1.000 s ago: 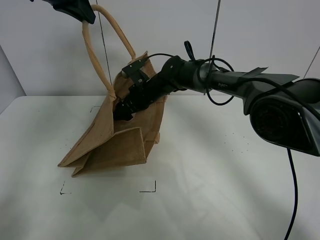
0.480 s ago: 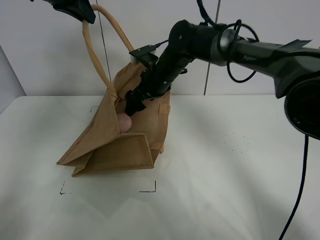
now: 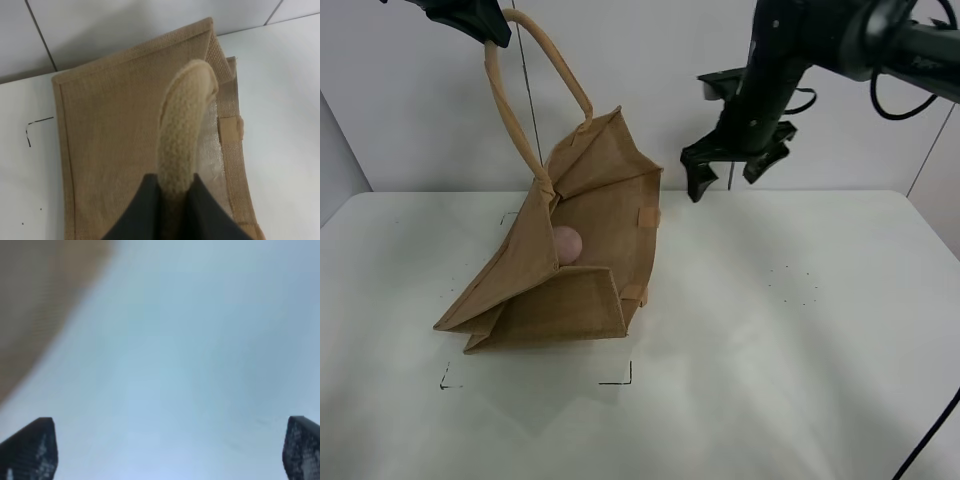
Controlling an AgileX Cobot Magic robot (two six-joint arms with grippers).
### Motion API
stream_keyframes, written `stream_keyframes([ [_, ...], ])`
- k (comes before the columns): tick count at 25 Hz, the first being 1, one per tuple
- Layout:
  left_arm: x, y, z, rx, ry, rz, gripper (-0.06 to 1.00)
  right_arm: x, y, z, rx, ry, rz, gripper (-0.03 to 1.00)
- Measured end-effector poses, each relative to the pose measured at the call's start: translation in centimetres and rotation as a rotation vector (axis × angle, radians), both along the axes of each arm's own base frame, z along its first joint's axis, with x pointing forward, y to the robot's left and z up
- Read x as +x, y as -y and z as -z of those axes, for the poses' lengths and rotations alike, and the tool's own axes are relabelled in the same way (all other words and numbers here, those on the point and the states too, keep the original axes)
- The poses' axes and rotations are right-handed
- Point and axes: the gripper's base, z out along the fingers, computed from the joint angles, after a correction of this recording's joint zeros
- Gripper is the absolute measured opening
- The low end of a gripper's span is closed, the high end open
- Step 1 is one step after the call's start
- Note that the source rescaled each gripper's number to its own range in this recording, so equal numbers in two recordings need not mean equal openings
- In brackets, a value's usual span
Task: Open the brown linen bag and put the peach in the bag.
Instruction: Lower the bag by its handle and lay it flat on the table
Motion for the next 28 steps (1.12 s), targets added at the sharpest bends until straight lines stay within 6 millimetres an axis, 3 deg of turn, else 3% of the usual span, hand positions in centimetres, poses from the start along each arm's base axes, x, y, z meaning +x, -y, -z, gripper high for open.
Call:
stream_keyframes([
  [7, 0.0, 0.0, 0.0, 0.000, 0.000, 0.000, 0.00, 2.2, 11.4, 0.1, -0.009, -0.016, 0.249, 1.00],
  [11, 0.0, 0.0, 0.0, 0.000, 0.000, 0.000, 0.00, 2.3, 15.7, 0.1, -0.013, -0.015, 0.341, 1.00],
  [15, 0.0, 0.0, 0.0, 0.000, 0.000, 0.000, 0.00, 1.7, 16.8, -0.3, -0.014, -0.017, 0.365, 1.00],
  [19, 0.0, 0.0, 0.0, 0.000, 0.000, 0.000, 0.00, -0.8, 16.7, -1.3, -0.018, -0.042, 0.363, 1.00],
  [23, 0.0, 0.0, 0.0, 0.000, 0.000, 0.000, 0.00, -5.4, 16.5, -2.1, -0.026, -0.091, 0.357, 1.00],
  [28, 0.0, 0.0, 0.0, 0.000, 0.000, 0.000, 0.00, -13.4, 16.0, -2.0, -0.039, -0.170, 0.343, 1.00],
])
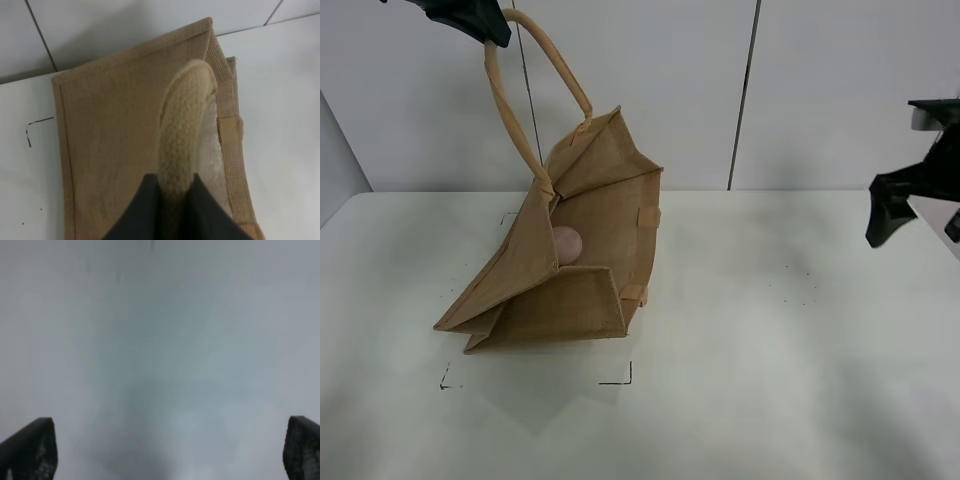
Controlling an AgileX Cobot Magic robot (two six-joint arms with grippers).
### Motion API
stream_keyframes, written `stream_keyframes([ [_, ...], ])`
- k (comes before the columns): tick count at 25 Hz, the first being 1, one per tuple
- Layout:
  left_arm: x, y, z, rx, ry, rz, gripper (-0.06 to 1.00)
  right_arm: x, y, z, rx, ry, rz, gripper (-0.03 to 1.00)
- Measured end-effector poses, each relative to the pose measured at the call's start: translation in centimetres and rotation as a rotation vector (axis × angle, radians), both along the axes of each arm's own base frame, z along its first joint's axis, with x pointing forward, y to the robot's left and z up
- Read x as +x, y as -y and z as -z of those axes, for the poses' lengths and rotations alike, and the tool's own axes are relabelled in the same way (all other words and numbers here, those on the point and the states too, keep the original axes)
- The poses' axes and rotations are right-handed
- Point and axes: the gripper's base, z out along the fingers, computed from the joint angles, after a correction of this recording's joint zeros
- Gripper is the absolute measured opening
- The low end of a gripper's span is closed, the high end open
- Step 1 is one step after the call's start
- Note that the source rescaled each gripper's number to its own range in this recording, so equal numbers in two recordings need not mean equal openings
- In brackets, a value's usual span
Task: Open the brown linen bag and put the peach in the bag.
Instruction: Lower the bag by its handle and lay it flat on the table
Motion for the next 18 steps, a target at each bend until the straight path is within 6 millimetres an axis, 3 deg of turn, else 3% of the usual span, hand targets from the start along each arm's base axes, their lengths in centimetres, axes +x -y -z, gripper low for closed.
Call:
stream_keyframes([
  [6, 0.0, 0.0, 0.0, 0.000, 0.000, 0.000, 0.00, -10.8, -0.6, 0.7, -0.005, -0.012, -0.007, 1.00],
  [10, 0.0, 0.0, 0.0, 0.000, 0.000, 0.000, 0.00, -16.6, -0.9, 1.9, -0.012, 0.052, -0.007, 1.00],
  [18, 0.0, 0.0, 0.0, 0.000, 0.000, 0.000, 0.00, -23.5, -1.2, 2.6, -0.037, 0.449, 0.003, 1.00],
])
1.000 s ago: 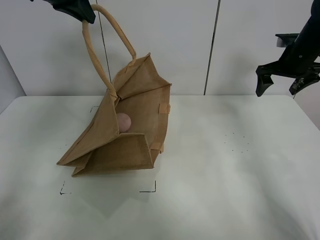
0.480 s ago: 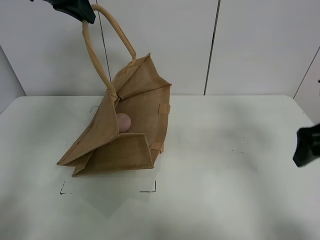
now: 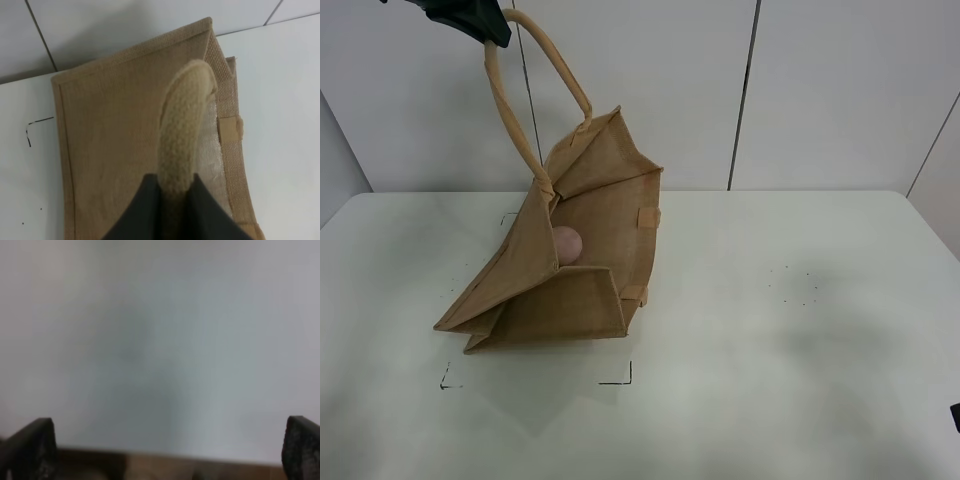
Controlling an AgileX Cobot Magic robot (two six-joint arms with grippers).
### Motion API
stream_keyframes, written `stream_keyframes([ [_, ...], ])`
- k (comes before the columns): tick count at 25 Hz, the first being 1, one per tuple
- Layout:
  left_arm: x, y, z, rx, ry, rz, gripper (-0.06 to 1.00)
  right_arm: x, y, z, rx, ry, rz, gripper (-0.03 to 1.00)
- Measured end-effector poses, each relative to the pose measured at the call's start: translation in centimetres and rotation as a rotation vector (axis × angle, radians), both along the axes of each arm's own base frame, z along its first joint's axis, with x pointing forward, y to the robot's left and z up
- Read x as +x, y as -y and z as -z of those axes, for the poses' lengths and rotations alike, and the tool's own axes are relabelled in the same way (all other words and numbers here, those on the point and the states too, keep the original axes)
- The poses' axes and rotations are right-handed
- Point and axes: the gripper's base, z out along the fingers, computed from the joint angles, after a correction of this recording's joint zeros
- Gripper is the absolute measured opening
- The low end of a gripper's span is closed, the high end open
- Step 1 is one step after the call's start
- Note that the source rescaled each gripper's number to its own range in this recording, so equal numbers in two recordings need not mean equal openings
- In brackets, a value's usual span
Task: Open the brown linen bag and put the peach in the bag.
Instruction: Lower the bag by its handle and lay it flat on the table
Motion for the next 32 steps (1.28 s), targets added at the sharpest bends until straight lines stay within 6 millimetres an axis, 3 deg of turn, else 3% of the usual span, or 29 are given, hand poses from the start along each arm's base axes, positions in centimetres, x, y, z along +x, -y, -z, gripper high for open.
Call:
stream_keyframes([
  [5, 0.0, 0.0, 0.0, 0.000, 0.000, 0.000, 0.00, -2.6, -0.2, -1.0, -0.011, 0.191, -0.008, 1.00],
  [14, 0.0, 0.0, 0.0, 0.000, 0.000, 0.000, 0.00, -4.1, -0.2, -1.4, -0.026, 0.292, -0.038, 1.00],
  [21, 0.0, 0.0, 0.0, 0.001, 0.000, 0.000, 0.00, -7.4, -0.2, -1.7, -0.036, 0.500, -0.032, 1.00],
  [32, 0.0, 0.0, 0.2, 0.004, -0.006, 0.000, 0.00, -7.6, -0.1, -1.6, -0.035, 0.511, -0.018, 1.00],
])
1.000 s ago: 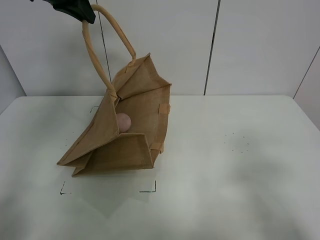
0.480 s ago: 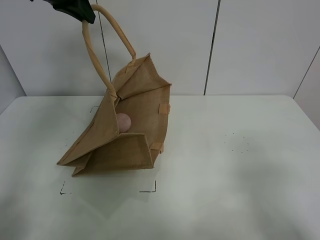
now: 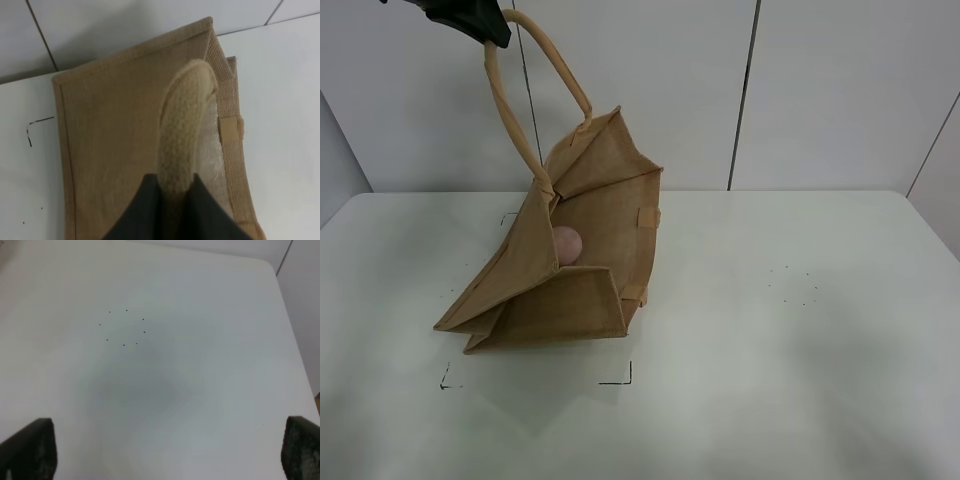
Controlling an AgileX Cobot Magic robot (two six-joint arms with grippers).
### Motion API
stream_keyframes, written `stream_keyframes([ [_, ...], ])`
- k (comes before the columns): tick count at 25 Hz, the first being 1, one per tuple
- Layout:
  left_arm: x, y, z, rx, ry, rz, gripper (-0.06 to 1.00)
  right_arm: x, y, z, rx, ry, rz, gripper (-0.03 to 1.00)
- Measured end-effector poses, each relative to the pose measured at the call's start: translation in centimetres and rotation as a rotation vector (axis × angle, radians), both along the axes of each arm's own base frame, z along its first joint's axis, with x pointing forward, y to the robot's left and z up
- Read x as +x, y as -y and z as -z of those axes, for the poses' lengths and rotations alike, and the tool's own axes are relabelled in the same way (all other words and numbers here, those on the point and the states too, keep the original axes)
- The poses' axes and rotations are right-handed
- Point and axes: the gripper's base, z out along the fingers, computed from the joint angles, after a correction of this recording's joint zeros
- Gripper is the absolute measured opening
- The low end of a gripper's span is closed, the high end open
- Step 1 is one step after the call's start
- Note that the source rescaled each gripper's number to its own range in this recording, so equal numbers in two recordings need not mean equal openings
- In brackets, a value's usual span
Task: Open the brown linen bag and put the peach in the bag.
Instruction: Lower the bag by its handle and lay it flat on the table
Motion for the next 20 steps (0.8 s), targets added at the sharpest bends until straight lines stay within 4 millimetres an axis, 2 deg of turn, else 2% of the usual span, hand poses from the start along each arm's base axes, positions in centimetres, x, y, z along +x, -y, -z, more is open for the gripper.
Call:
stream_keyframes([
  [2, 0.1, 0.0, 0.8, 0.007, -0.028, 0.000, 0.00, 0.0, 0.0, 0.0, 0.000, 0.000, 0.000, 1.00],
  [4, 0.3, 0.1, 2.5, 0.022, -0.086, 0.000, 0.00, 0.0, 0.0, 0.0, 0.000, 0.000, 0.000, 1.00],
  [8, 0.9, 0.2, 7.4, 0.051, -0.200, -0.008, 0.00, 0.0, 0.0, 0.0, 0.000, 0.000, 0.000, 1.00],
  [12, 1.4, 0.3, 12.3, 0.050, -0.220, -0.028, 0.00, 0.0, 0.0, 0.0, 0.000, 0.000, 0.000, 1.00],
  [15, 1.4, 0.3, 15.2, 0.047, -0.217, -0.043, 0.00, 0.0, 0.0, 0.0, 0.000, 0.000, 0.000, 1.00],
  [20, 1.7, 0.5, 18.5, 0.020, -0.238, -0.061, 0.00, 0.0, 0.0, 0.0, 0.000, 0.000, 0.000, 1.00],
])
